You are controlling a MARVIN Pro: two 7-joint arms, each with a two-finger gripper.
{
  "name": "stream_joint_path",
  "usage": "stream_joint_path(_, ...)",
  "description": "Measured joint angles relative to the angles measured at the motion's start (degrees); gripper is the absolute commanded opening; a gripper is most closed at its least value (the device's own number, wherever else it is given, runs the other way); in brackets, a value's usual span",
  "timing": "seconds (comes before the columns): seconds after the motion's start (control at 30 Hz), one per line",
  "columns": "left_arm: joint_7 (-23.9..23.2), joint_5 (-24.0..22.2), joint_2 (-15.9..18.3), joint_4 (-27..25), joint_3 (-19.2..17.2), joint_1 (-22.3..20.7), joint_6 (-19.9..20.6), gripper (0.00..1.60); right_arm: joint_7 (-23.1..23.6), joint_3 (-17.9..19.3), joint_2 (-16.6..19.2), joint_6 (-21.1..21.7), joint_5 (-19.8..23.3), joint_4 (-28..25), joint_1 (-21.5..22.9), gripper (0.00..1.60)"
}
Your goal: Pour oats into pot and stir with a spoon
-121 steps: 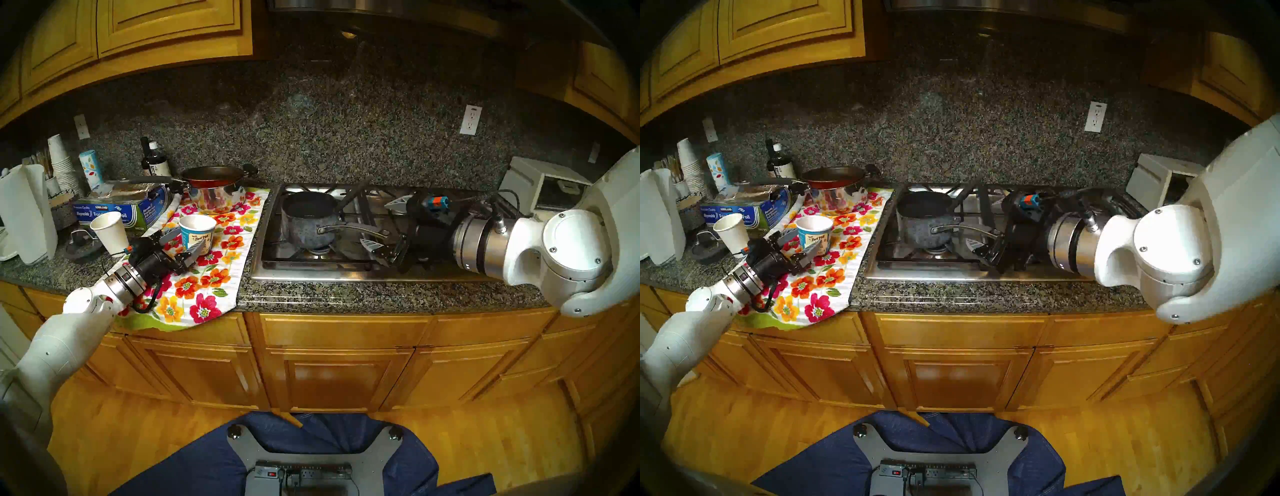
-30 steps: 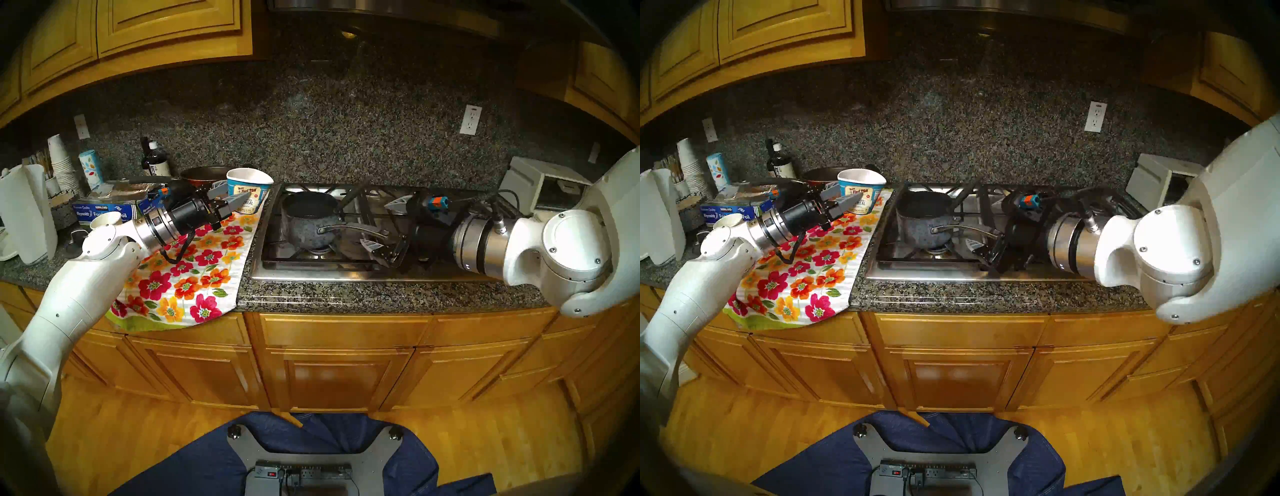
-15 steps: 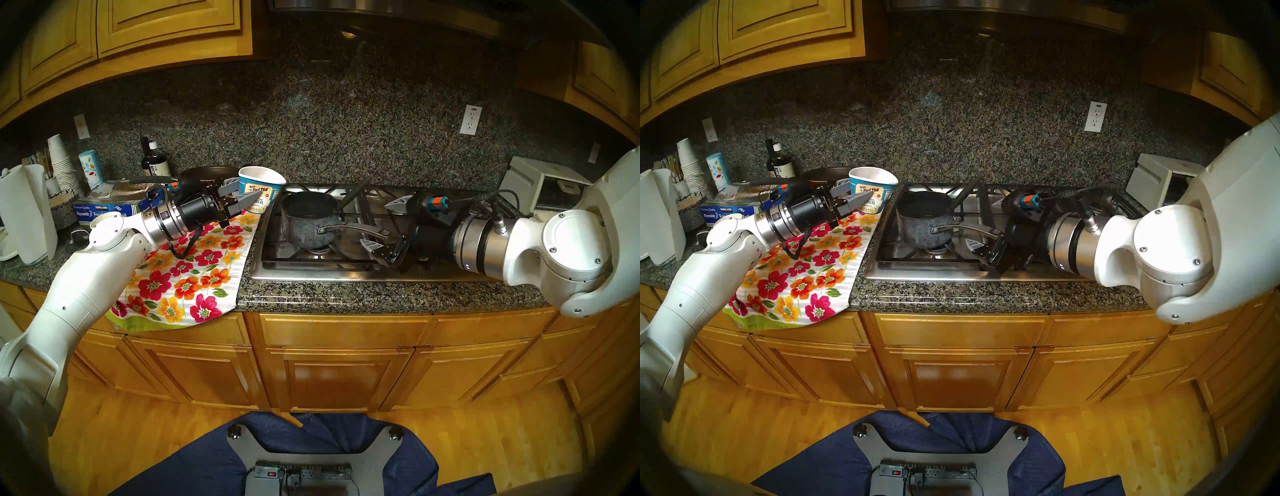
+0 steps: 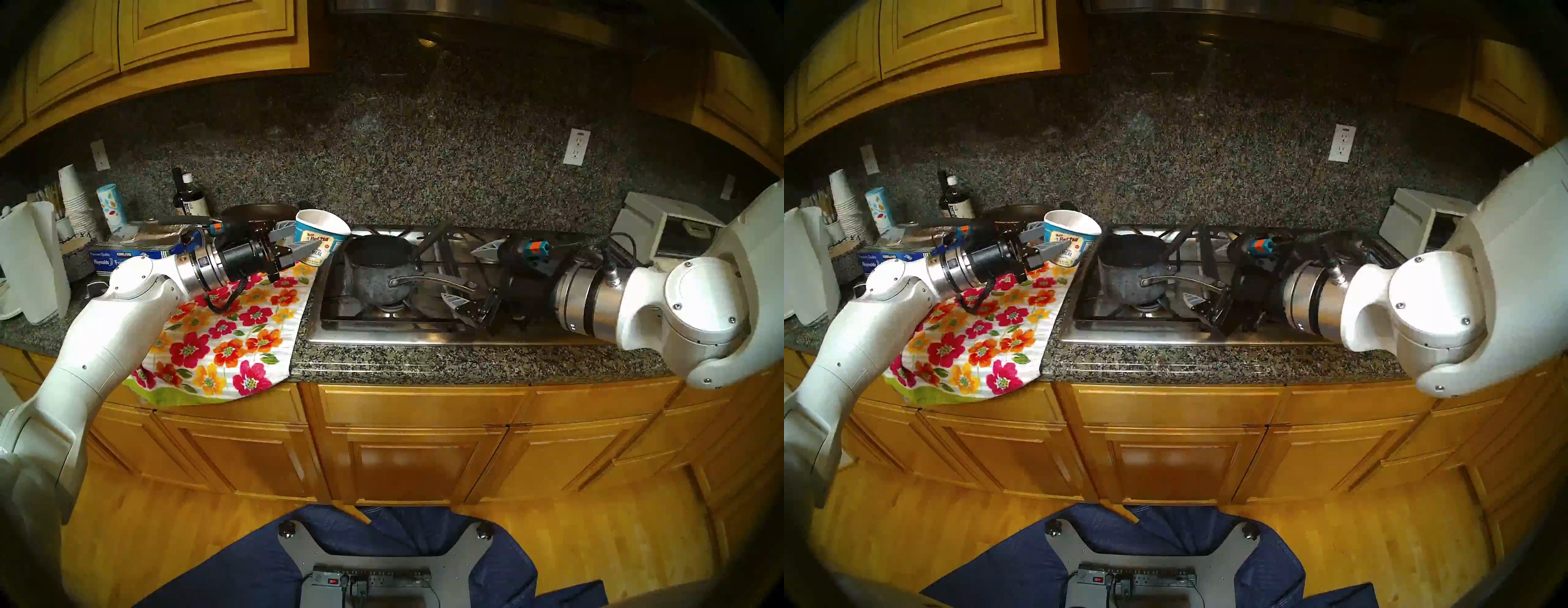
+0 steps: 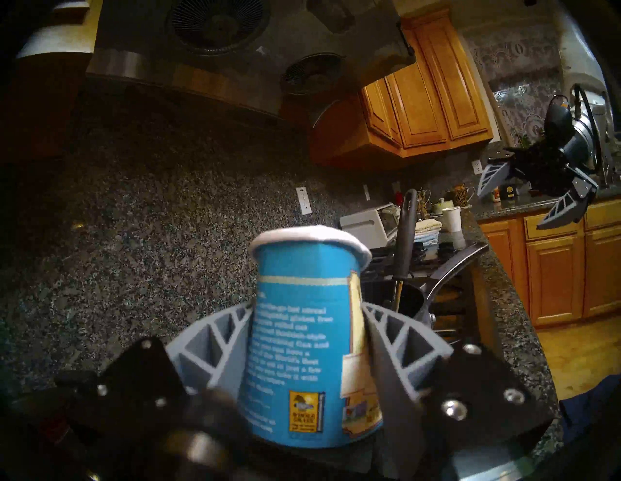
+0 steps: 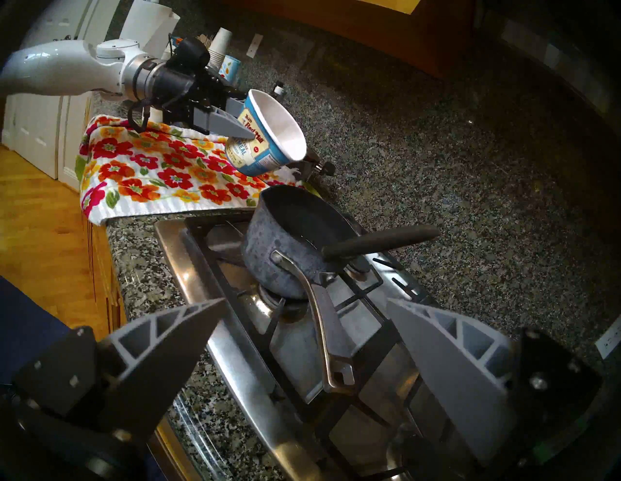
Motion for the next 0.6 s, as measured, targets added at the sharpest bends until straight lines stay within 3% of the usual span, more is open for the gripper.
stream_joint_path(0.6,-4.90,3.30,-3.10,3.46,0.63,-6.07,1.08,0.65,0.00,0.00,0.00,0.00,0.00,0.00,-0.01,1.60)
